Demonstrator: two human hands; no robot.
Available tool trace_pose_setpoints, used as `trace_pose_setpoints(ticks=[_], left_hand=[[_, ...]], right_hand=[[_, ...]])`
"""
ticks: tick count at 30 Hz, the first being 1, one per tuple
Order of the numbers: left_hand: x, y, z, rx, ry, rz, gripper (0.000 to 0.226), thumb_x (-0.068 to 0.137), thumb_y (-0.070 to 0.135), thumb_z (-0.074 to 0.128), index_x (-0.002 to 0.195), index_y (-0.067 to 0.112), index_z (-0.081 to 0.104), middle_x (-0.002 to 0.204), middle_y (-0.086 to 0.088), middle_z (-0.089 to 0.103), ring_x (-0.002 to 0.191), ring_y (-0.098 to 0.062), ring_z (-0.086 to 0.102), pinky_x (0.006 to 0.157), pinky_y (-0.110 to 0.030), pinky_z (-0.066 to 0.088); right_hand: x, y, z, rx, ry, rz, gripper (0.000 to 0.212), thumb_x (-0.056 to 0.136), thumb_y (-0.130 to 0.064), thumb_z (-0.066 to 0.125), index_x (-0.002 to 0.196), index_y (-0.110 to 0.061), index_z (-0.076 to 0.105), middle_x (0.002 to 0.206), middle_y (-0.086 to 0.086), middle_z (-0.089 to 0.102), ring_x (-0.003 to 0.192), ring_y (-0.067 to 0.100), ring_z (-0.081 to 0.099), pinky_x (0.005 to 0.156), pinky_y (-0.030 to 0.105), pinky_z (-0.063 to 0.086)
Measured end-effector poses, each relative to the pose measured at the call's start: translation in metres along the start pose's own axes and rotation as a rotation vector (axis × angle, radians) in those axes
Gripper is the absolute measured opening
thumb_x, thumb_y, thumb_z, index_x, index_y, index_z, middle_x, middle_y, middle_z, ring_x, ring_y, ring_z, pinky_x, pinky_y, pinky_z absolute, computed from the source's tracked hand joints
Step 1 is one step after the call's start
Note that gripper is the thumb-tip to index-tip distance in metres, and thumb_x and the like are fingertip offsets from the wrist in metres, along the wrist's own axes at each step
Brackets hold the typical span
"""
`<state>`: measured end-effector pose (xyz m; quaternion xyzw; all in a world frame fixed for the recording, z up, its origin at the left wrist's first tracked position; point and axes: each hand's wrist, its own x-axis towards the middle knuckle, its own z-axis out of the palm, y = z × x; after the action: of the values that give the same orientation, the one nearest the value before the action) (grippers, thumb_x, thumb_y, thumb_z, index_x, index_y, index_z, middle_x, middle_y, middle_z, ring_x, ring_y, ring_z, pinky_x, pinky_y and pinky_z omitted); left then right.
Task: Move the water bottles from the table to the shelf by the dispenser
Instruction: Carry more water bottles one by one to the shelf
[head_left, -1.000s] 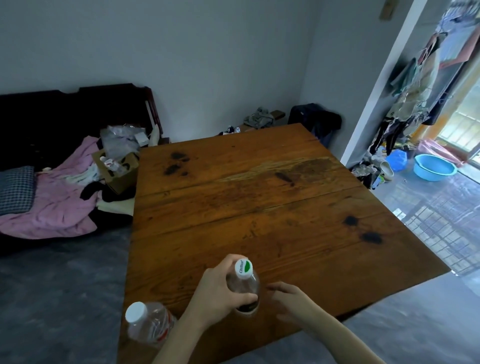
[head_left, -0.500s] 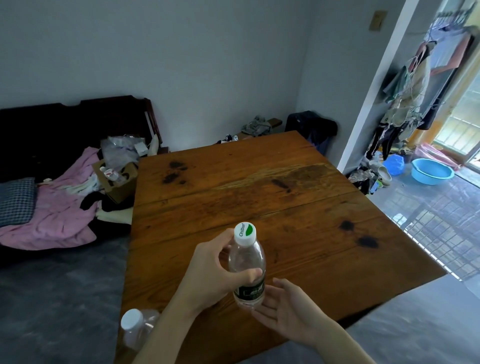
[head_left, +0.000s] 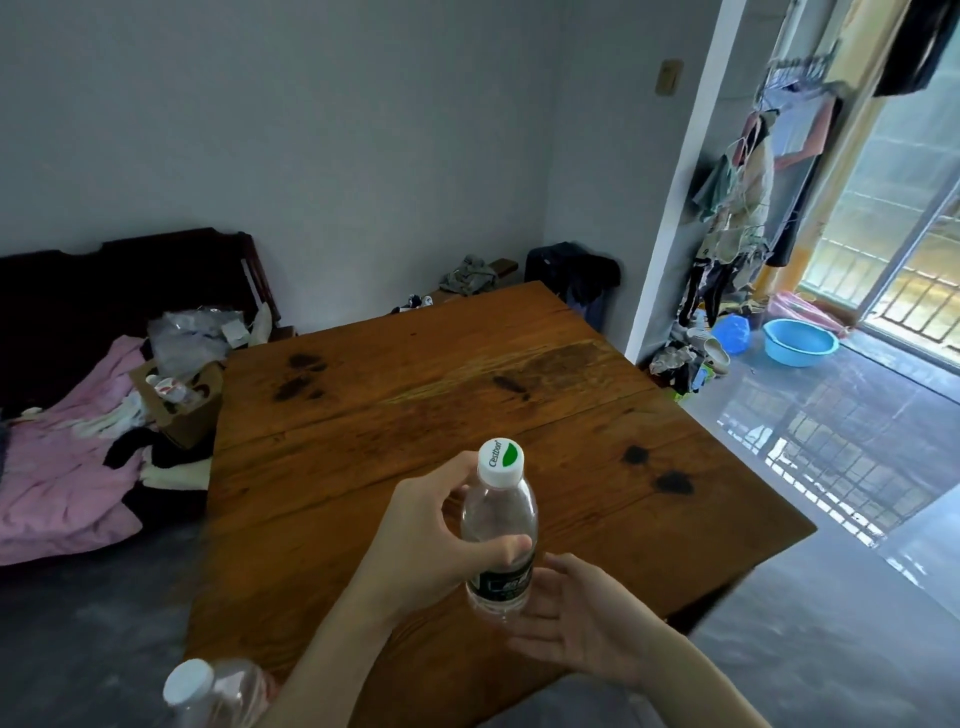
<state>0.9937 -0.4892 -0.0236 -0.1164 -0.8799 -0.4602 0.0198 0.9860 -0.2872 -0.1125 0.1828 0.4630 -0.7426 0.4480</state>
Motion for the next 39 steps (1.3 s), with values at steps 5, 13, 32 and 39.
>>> trace_pose_setpoints(ticks=[5, 13, 32, 39], left_hand=[[0.012, 0.029, 0.031, -0.055, -0.064, 0.003, 0.064, 0.067, 0.042, 0.086, 0.124, 0.043, 0.057, 0.121, 0.021, 0.065, 0.114, -0.004, 0.059, 0.091, -0.021, 0.049], [0.043, 0.073, 0.087, -0.176, -0.238, 0.079, 0.063, 0.071, 0.028, 0.089, 0.123, 0.046, 0.059, 0.117, 0.022, 0.066, 0.113, -0.003, 0.059, 0.096, -0.03, 0.052], [0.115, 0.166, 0.192, -0.387, -0.825, 0.253, 0.053, 0.064, 0.023, 0.094, 0.107, 0.037, 0.067, 0.106, 0.013, 0.076, 0.103, -0.014, 0.071, 0.097, -0.038, 0.055], [0.066, 0.232, 0.245, -0.435, -1.096, 0.427, 0.05, 0.067, 0.018, 0.091, 0.107, 0.034, 0.065, 0.1, 0.023, 0.075, 0.091, 0.002, 0.071, 0.067, -0.011, 0.053]], right_hand=[[-0.03, -0.001, -0.033, 0.043, 0.073, -0.086, 0.051, 0.102, -0.04, 0.036, 0.132, -0.002, 0.053, 0.125, 0.021, 0.067, 0.122, 0.034, 0.061, 0.103, 0.044, 0.048], [-0.076, 0.002, -0.083, 0.233, 0.206, -0.231, 0.056, 0.1, -0.041, 0.041, 0.13, 0.002, 0.056, 0.127, 0.023, 0.065, 0.124, 0.037, 0.058, 0.108, 0.045, 0.043], [-0.172, 0.049, -0.109, 0.767, 0.471, -0.623, 0.057, 0.091, -0.036, 0.053, 0.121, 0.012, 0.063, 0.129, 0.033, 0.059, 0.127, 0.047, 0.052, 0.096, 0.047, 0.047], [-0.232, 0.104, -0.108, 0.951, 0.634, -0.776, 0.056, 0.093, -0.037, 0.047, 0.121, 0.011, 0.058, 0.124, 0.033, 0.062, 0.113, 0.046, 0.062, 0.089, 0.045, 0.052]])
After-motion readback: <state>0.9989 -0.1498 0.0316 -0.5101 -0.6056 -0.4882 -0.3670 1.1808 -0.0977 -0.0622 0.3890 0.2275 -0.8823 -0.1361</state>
